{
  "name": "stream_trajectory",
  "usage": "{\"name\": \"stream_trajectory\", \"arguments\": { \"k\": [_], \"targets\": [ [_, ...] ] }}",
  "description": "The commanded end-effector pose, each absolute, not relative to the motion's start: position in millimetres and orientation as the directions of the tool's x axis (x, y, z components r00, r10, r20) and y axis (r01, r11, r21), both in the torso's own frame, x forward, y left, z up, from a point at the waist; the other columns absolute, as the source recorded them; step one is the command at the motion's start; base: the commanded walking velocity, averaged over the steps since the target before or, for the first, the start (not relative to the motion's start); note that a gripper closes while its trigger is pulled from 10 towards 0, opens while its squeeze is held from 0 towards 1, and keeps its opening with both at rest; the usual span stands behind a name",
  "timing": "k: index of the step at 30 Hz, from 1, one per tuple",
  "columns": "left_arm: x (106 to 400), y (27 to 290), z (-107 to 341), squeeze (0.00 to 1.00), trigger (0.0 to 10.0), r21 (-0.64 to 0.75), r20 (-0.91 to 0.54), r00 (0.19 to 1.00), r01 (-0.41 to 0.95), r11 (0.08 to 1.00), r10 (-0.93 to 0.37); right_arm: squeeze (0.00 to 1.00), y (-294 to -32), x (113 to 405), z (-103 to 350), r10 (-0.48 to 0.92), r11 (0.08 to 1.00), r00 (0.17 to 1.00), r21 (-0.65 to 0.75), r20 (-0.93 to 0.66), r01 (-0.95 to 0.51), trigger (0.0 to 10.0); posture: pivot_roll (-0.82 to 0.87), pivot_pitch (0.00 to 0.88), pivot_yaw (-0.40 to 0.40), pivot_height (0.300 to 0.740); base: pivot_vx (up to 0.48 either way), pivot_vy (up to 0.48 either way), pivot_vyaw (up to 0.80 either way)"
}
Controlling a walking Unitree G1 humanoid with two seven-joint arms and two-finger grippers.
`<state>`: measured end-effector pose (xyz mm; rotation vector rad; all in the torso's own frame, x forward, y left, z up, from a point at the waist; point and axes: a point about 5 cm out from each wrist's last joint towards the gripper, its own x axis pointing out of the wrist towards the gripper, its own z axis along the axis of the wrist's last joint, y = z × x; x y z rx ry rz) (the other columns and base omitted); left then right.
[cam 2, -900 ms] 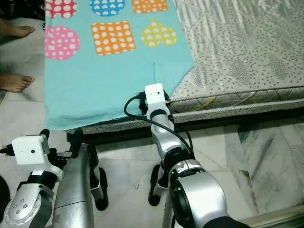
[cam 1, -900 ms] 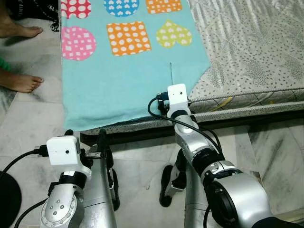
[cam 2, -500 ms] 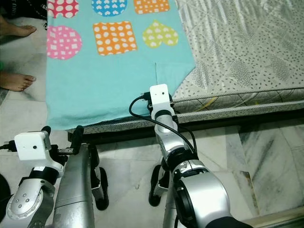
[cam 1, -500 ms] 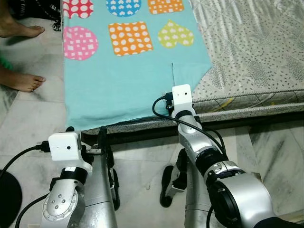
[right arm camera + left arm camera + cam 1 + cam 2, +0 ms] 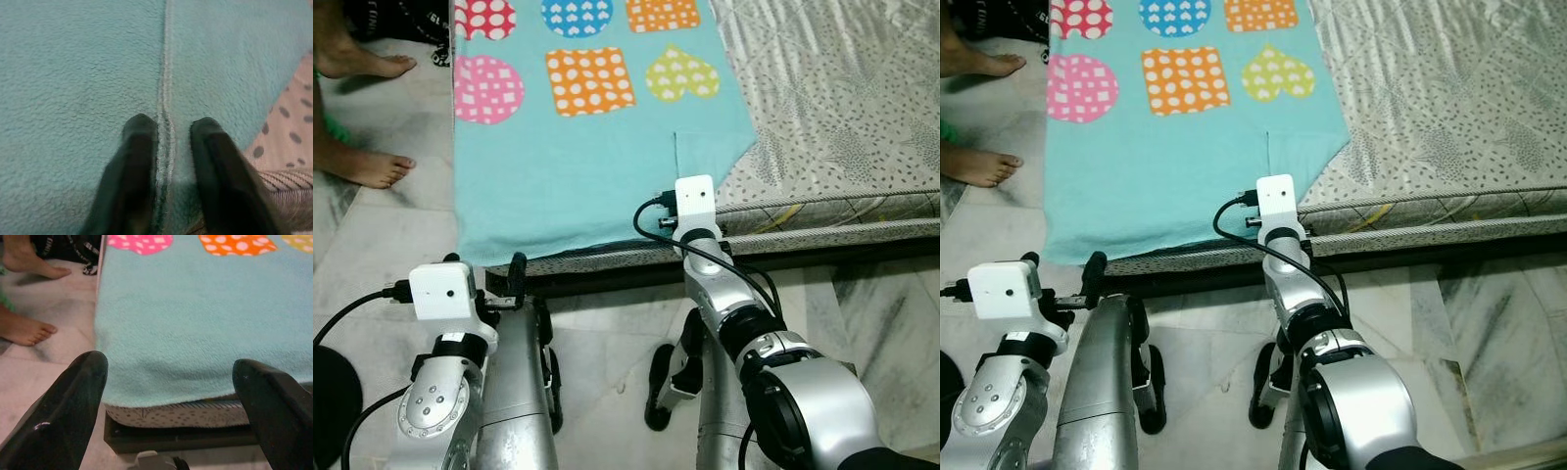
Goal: Clean up the room
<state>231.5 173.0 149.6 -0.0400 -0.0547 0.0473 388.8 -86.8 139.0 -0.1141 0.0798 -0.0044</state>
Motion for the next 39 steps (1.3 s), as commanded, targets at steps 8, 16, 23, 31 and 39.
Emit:
{"name": "stream_trajectory", "arguments": {
  "k": [8,16,23,31,39],
  "targets": [
    [233.4,177.6,143.6,0.0,10.0,-0.032,0.039,0.998,-0.045,0.998,0.047,0.0,-112.9,378.9,106.0,-0.068,0.997,0.97,0.024,-0.234,0.076,0.0,0.26,0.367,-0.032,0.546,0.0,0.0,0.0],
    [238.8,177.2,142.8,0.0,10.0,-0.034,0.051,0.998,-0.029,0.999,0.031,0.0,-126.0,376.4,103.5,-0.035,0.976,0.978,0.204,-0.205,0.078,0.0,0.23,0.333,-0.018,0.546,0.0,0.0,0.0],
    [248.1,175.5,145.0,0.0,10.0,-0.043,0.07,0.997,-0.013,0.999,0.016,0.0,-125.9,369.8,91.2,-0.019,0.947,0.968,0.307,-0.252,0.098,0.0,0.22,0.305,-0.015,0.546,0.0,0.0,0.0],
    [250.3,175.7,143.7,0.0,10.0,-0.051,0.074,0.997,-0.013,0.999,0.016,0.0,-129.1,363.3,78.7,-0.017,0.948,0.951,0.297,-0.309,0.113,6.8,0.21,0.29,-0.019,0.546,0.0,0.0,0.0],
    [253.8,174.0,142.5,0.0,10.0,-0.059,0.08,0.997,-0.002,0.998,0.007,1.0,-126.9,360.7,76.7,0.012,0.965,0.955,0.252,-0.297,0.067,10.0,0.2,0.28,-0.017,0.546,0.0,0.0,0.0]
  ]
}}
